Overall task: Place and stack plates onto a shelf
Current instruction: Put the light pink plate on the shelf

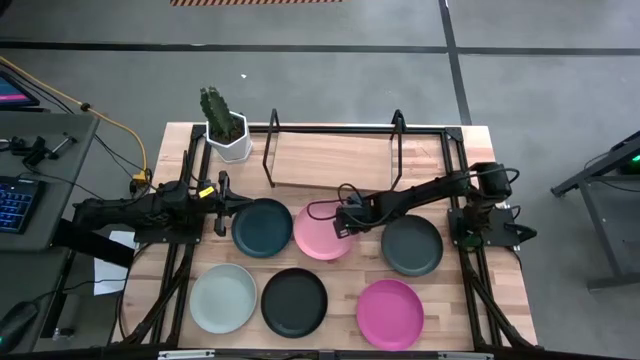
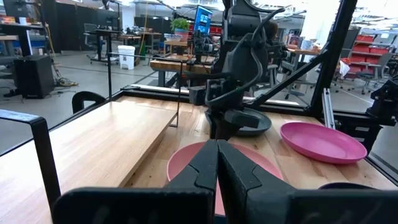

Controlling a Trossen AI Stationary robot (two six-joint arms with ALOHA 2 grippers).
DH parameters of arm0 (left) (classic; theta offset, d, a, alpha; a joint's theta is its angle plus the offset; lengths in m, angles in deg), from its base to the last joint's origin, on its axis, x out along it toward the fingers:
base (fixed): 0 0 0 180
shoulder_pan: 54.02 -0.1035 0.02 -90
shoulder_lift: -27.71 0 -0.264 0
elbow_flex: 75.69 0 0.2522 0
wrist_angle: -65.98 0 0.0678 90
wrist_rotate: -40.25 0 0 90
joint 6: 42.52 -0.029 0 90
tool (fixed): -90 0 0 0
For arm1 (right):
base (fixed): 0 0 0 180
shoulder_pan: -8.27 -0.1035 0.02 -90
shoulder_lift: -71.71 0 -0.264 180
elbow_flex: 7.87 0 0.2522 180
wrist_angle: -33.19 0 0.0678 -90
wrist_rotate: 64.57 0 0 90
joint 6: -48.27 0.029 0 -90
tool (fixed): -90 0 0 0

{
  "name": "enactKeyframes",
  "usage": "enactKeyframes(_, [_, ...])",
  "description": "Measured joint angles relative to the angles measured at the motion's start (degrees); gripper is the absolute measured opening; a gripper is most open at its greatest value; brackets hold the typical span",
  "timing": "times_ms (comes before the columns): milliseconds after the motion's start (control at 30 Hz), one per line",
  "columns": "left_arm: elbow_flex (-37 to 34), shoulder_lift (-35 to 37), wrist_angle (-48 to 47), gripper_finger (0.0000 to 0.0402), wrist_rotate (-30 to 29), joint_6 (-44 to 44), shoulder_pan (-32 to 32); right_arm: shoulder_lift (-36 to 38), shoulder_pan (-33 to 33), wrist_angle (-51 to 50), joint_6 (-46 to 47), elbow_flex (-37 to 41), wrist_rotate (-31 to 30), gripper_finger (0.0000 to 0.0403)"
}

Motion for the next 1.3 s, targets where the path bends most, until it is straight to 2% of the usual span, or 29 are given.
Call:
enactKeyframes(167, [0.0,0.0,0.0,0.0000,-0.2,0.0,0.0,0.0,0.1,-0.1,-2.7,0.0,-1.3,0.0010])
enactKeyframes(333, [0.0,0.0,0.0,0.0000,-0.2,0.0,0.0,0.2,0.1,-1.8,-4.6,0.0,-1.4,0.0003])
enactKeyframes(467, [0.0,0.0,0.0,0.0000,-0.2,0.0,0.0,2.5,0.1,-2.9,-8.3,0.0,1.0,0.0001])
enactKeyframes(667, [0.0,0.0,0.0,0.0000,-0.2,0.0,0.0,13.2,0.9,-8.5,-13.7,0.0,-1.4,0.0000])
enactKeyframes(767, [0.0,0.0,0.0,0.0000,-0.2,0.0,0.0,19.5,3.1,-10.2,-14.1,0.0,-5.9,0.0000])
enactKeyframes(900, [0.0,0.0,0.0,0.0000,-0.2,0.0,0.0,25.5,7.2,-9.9,-14.2,0.0,-8.2,0.0000])
enactKeyframes(1067, [0.0,0.0,0.0,0.0000,-0.2,0.0,0.0,27.3,12.0,-8.0,-4.8,1.0,-15.6,0.0000])
enactKeyframes(1167, [0.0,0.0,0.0,0.0000,-0.2,0.0,0.0,26.6,14.4,-1.0,3.0,4.9,-19.8,0.0000])
enactKeyframes(1300, [0.0,0.0,0.0,0.0000,-0.2,0.0,0.0,25.1,16.2,7.2,12.0,9.5,-22.1,0.0000])
